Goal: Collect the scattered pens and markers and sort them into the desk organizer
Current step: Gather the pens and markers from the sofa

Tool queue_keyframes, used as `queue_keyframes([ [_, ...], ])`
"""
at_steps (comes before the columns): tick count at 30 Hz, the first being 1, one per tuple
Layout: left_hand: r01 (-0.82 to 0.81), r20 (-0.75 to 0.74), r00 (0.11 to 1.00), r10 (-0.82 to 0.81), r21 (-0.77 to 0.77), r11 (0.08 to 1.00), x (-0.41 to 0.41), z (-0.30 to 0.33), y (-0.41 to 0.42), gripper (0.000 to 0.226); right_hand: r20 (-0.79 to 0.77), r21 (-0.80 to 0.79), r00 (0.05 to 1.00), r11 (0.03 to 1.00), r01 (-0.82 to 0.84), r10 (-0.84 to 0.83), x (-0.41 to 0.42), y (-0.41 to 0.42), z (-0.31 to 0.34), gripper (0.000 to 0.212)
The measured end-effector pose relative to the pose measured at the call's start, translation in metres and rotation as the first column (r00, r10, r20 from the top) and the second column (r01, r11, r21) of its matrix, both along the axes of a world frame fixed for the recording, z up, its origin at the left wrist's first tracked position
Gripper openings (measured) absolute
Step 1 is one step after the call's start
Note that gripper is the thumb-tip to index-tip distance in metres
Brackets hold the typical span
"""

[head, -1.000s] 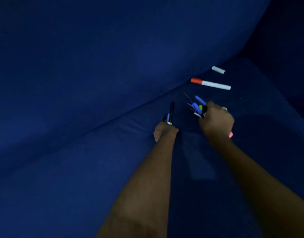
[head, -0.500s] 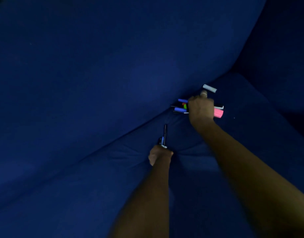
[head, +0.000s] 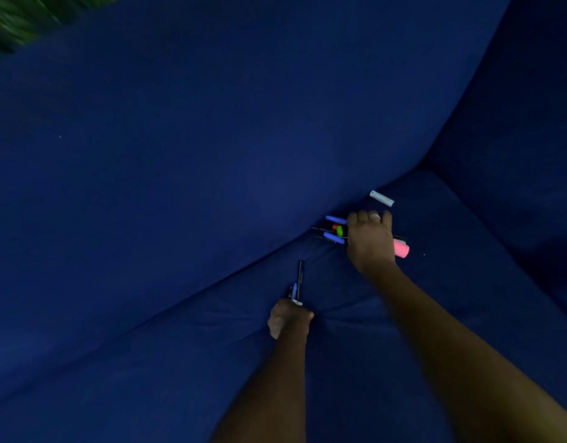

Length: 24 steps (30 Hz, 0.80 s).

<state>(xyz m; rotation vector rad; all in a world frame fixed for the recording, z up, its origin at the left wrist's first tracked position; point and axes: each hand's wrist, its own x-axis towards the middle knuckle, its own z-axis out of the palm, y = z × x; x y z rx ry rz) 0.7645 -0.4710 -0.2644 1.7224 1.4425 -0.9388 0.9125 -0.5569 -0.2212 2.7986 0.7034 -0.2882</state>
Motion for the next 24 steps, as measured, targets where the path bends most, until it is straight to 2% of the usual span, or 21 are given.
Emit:
queue_keyframes([
  [4,-0.009,0.013,1.000,0.009,0.024,1.000,-0.001,-0.005,-0.001,0.036,0.044,0.053,0.997,0.997,-0.058,0.055,0.001,-0.005,0.000,0.040],
  [9,-0.021,0.031,0.999,0.020,0.036,0.999,-0.002,-0.011,-0.002,0.035,0.151,0.045,0.974,0.983,-0.179,0.171,0.023,-0.019,0.007,0.040],
  [13,-0.024,0.042,0.999,0.021,0.051,0.998,-0.002,-0.015,-0.003,0.034,0.218,0.007,0.954,0.977,-0.212,0.206,0.045,-0.030,0.002,0.041],
  [19,-0.026,0.082,0.996,0.022,0.037,0.999,-0.003,-0.017,0.000,0.030,0.126,-0.037,0.985,0.993,-0.114,0.118,0.052,-0.029,-0.006,0.038],
  [22,-0.011,0.112,0.994,0.009,0.019,1.000,-0.006,-0.019,0.001,0.030,0.153,0.035,0.988,0.999,-0.037,0.032,0.039,-0.029,-0.005,0.033],
  [24,0.009,0.138,0.990,-0.010,0.014,1.000,-0.004,-0.022,0.003,0.029,0.160,0.140,0.984,0.988,0.059,-0.082,0.015,-0.026,-0.007,0.029],
])
